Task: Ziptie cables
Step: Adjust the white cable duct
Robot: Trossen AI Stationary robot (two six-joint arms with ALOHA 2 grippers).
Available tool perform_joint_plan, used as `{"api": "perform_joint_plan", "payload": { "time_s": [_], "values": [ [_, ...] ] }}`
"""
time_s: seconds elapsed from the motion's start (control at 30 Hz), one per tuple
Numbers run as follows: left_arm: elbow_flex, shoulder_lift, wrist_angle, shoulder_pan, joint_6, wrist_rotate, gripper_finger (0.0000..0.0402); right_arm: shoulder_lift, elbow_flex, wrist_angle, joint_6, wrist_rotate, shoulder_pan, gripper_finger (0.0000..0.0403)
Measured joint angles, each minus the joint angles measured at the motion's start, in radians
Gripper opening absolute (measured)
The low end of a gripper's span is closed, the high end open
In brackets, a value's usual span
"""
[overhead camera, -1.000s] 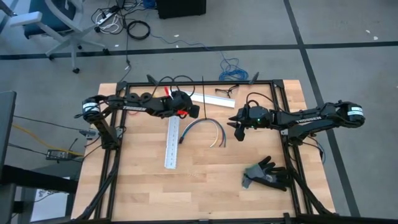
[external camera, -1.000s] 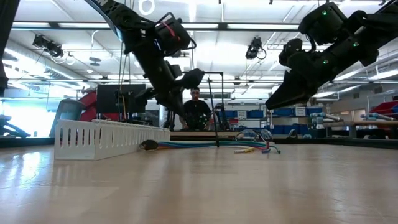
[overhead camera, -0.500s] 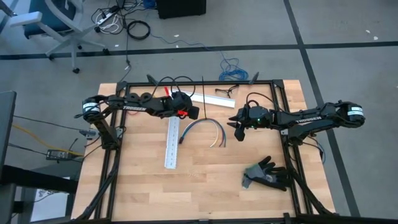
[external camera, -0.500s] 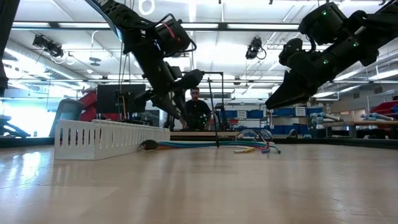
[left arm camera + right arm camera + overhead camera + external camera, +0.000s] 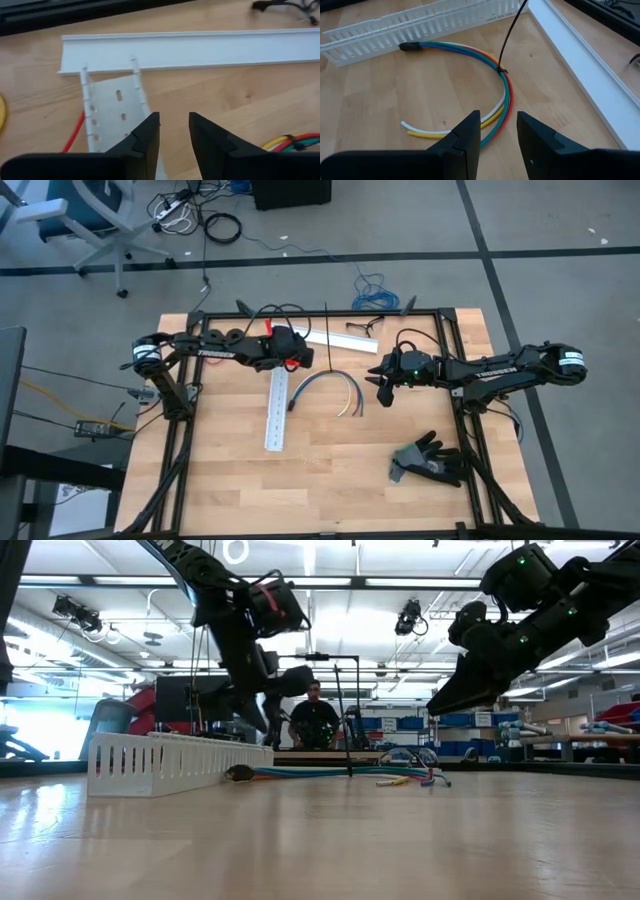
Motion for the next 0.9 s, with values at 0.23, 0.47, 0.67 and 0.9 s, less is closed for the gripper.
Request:
{"api": "perform_joint_plan", "payload": {
  "time_s": [0.23, 0.47, 0.67, 0.9],
  "values": [
    [0.000, 0.034, -0.025, 0.010, -0.045, 0.039, 0.0103, 0.000, 0.000, 0.001, 0.000, 0.004, 0.000, 0.0115],
    [0.002, 0.115, 0.022, 0.010, 0.005, 0.054, 0.0090, 0.000, 0.000, 0.002, -0.001, 0.005, 0.000, 0.0115],
    [0.014, 0.117, 0.075, 0.008, 0.210, 0.126, 0.0014, 0.000, 0.000, 0.002, -0.001, 0.005, 0.000, 0.0115],
    [0.023, 0.117, 0.231, -0.011, 0.522, 0.227, 0.0005, 0.000, 0.000, 0.003, -0.009, 0.005, 0.000, 0.0115]
  ]
}}
